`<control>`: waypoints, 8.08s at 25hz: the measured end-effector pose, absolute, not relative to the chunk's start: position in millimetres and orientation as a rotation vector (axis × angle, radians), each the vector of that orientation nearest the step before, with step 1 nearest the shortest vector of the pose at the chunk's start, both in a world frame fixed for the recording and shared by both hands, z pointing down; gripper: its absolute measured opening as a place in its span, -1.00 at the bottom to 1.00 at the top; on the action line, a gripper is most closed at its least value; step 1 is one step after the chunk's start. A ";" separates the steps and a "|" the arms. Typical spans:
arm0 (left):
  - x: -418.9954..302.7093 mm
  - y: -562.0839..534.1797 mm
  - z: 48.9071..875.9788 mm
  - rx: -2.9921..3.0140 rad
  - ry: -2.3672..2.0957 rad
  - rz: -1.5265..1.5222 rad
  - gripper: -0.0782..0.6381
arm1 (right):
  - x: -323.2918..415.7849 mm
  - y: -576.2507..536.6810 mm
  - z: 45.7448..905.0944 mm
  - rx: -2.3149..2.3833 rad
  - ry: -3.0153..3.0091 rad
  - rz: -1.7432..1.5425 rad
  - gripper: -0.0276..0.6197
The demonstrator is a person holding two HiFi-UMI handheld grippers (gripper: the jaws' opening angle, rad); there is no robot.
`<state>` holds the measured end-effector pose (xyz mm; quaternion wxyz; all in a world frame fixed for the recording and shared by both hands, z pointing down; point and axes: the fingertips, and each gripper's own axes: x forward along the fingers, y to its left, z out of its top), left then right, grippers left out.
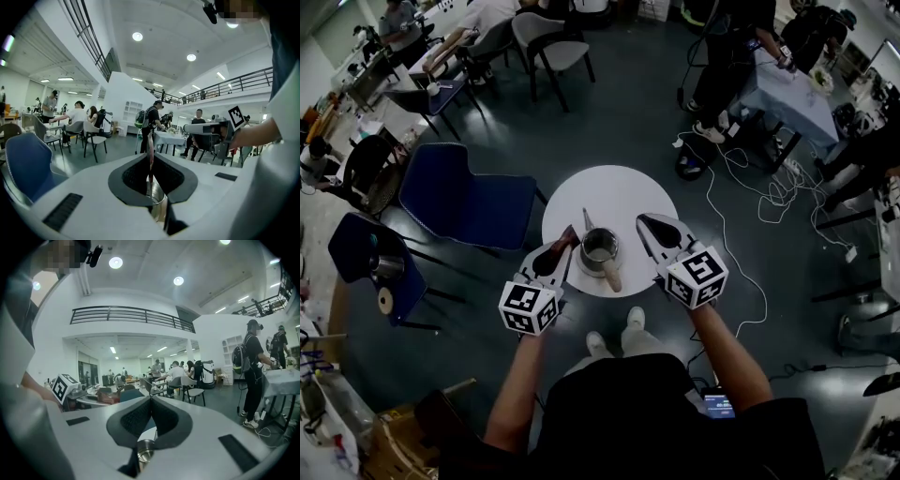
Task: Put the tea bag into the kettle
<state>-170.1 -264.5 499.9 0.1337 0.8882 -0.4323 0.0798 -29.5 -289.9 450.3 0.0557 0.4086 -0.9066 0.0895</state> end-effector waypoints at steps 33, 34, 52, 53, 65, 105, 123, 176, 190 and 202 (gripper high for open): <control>-93.0 -338.5 620.0 2.607 -1.080 0.969 -0.68 | 3.9 -358.6 558.6 0.949 -2.691 0.436 -0.86; -93.7 -339.9 624.6 2.618 -1.064 1.016 -0.68 | 2.8 -359.6 561.7 0.945 -2.689 0.442 -0.86; -83.7 -339.5 676.5 2.680 -0.710 1.533 -0.68 | 6.6 -356.5 594.4 0.921 -2.645 0.525 -0.86; -82.5 -339.0 677.8 2.684 -0.689 1.558 -0.68 | 7.0 -355.7 595.0 0.922 -2.643 0.528 -0.86; -69.1 -333.6 703.3 2.682 -0.586 1.653 -0.68 | 23.2 -349.5 615.4 0.944 -2.611 0.577 -0.86; -64.4 -350.3 733.6 2.671 -0.511 1.729 -0.51 | 41.8 -353.6 656.3 0.919 -2.547 0.671 -0.86; -72.5 -339.0 691.2 2.720 -0.722 1.478 -0.48 | 29.4 -334.1 635.5 0.924 -2.558 0.633 -0.86; -209.8 -236.7 458.6 2.894 -1.122 0.220 -0.74 | -117.7 -260.3 448.9 1.114 -2.670 0.065 -0.86; -206.7 -221.1 437.5 2.874 -1.165 0.185 -0.74 | -113.0 -245.9 425.3 1.104 -2.719 0.046 -0.86; -166.0 -190.2 418.6 2.894 -1.247 0.218 -0.74 | -74.0 -216.5 406.3 1.061 -2.768 0.023 -0.86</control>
